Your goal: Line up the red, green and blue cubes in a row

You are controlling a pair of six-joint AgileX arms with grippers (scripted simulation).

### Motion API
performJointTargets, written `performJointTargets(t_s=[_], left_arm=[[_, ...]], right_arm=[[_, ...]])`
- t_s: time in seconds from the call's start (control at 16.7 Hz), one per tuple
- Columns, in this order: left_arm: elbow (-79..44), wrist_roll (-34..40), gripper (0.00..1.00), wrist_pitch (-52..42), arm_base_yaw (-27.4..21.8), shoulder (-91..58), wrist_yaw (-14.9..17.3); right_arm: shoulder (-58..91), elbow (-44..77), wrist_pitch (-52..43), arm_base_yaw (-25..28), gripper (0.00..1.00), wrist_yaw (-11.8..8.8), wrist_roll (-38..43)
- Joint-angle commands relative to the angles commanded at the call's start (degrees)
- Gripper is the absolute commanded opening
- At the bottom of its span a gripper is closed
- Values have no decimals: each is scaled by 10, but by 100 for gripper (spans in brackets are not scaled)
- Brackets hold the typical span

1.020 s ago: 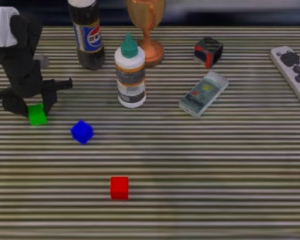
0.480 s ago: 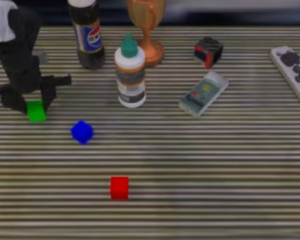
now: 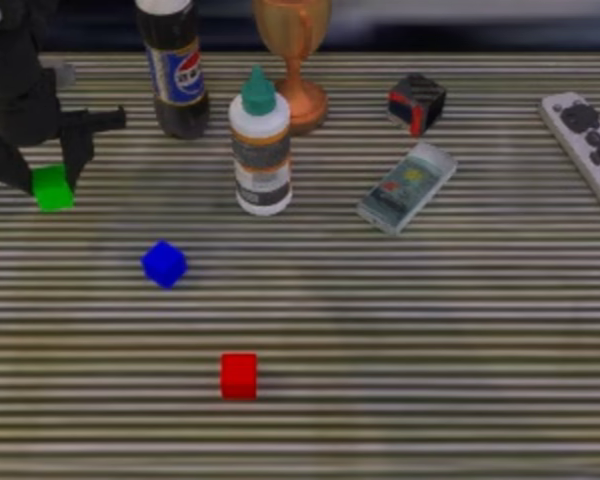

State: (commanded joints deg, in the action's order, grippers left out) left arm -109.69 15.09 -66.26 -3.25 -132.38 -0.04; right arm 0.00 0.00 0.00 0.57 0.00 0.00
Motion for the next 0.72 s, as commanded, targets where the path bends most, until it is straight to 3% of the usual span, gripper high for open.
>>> performJointTargets(t_s=[0.24,0.36,0.72], left_arm=[[3,5,0,2,-11,0,0],[12,29,0,3,-43,8,-1],[74,165,0,11,-229,55,-3]], right_arm=[[0,0,0,0,100,0,0],[0,0,0,0,100,0,0],[0,0,0,0,100,0,0]])
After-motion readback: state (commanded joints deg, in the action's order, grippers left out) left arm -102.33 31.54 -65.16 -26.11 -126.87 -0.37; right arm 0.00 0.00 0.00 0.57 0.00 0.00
